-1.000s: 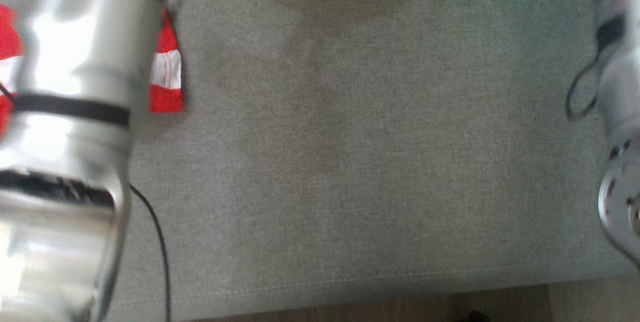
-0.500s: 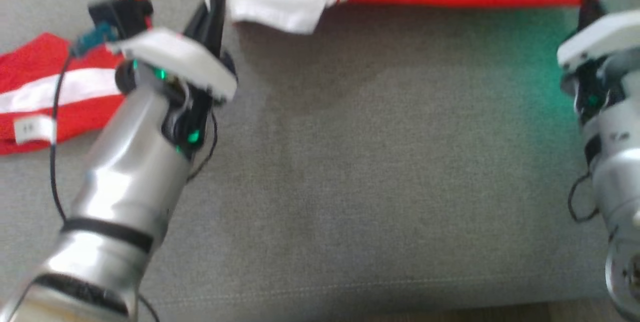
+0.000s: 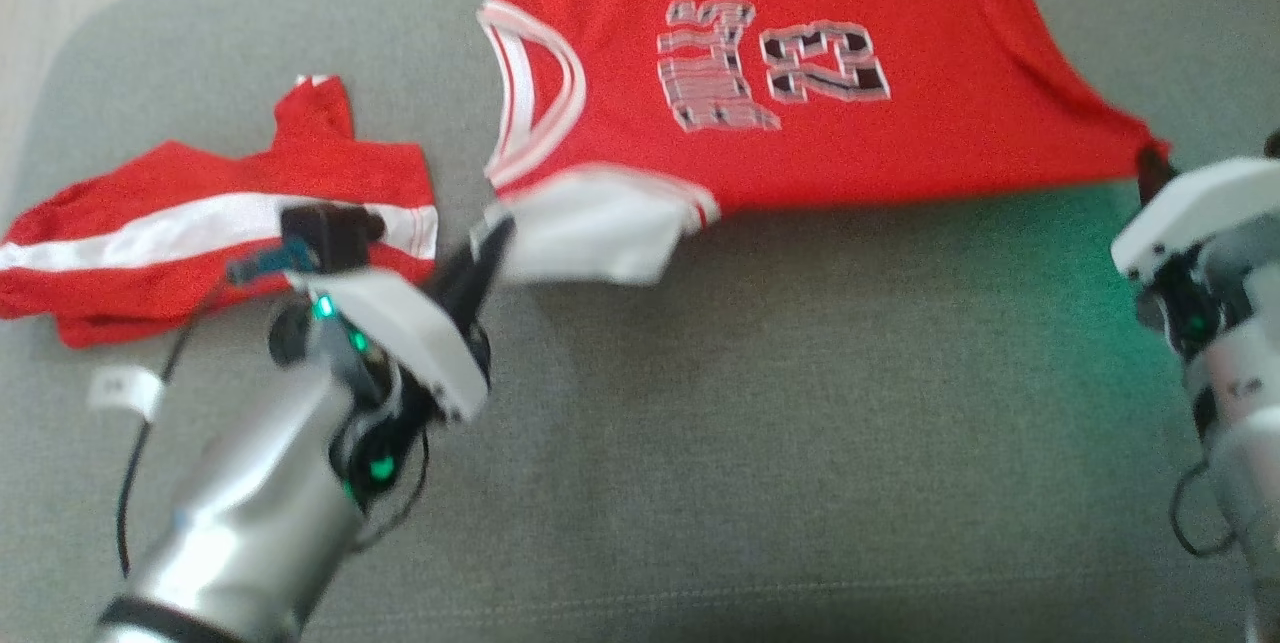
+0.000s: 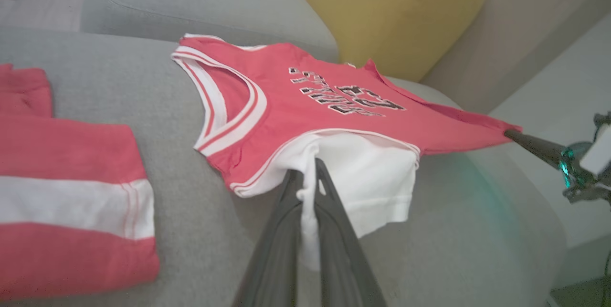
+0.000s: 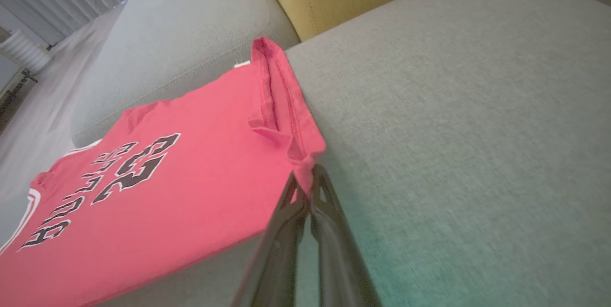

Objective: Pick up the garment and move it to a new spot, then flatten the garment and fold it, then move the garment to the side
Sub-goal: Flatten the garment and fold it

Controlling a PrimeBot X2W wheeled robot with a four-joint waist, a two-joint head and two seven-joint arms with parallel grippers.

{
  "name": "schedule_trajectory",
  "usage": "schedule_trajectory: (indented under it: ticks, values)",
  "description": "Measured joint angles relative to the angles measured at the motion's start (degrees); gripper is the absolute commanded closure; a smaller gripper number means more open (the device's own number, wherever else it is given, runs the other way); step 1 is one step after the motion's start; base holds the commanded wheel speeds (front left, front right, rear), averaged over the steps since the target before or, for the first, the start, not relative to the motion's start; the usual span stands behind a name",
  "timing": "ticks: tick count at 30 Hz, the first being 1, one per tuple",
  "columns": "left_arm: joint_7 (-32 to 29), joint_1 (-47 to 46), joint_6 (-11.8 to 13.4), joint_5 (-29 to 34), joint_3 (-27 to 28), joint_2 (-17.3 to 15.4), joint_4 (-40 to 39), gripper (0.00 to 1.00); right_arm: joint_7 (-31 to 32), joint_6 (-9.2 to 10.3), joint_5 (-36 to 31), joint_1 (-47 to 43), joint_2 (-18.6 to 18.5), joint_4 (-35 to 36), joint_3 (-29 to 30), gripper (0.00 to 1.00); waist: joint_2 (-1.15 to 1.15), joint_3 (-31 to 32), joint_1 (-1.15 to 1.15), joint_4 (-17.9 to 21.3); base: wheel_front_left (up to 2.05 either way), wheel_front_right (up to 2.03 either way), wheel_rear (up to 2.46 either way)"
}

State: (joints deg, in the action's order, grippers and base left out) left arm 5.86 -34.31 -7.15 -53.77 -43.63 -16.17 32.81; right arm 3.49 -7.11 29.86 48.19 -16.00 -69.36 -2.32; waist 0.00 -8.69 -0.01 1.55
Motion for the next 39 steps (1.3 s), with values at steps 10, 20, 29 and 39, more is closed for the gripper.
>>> schedule_trajectory:
  ticks: [10,20,29,39]
  values:
    - [-7.17,11.06,1.27,-1.88,-3.42,-6.69,-13.30,1.00,9.10,0.00,0.43,-6.52,-3.42,0.59,-5.47,1.00,0.00,5.31,0.00,-0.37,0.00,0.00,0.00]
    - [-12.92,20.17,4.38,-4.37,-5.46,-13.49,-25.77,1.00,21.01,0.00,3.03,-14.14,-5.42,6.56,-11.35,1.00,0.00,9.02,0.00,0.18,0.00,0.00,0.00]
    - [-17.96,24.44,6.31,-6.00,-7.13,-18.40,-34.86,1.00,32.64,0.00,4.95,-20.81,-9.66,15.58,-13.81,1.00,0.00,9.77,0.00,0.68,0.00,0.00,0.00]
    - [-17.63,20.12,7.71,-5.77,-4.94,-18.09,-36.33,1.00,32.67,0.00,2.42,-21.36,-9.89,22.57,-6.45,1.00,0.00,6.24,0.00,0.58,0.00,0.00,0.00]
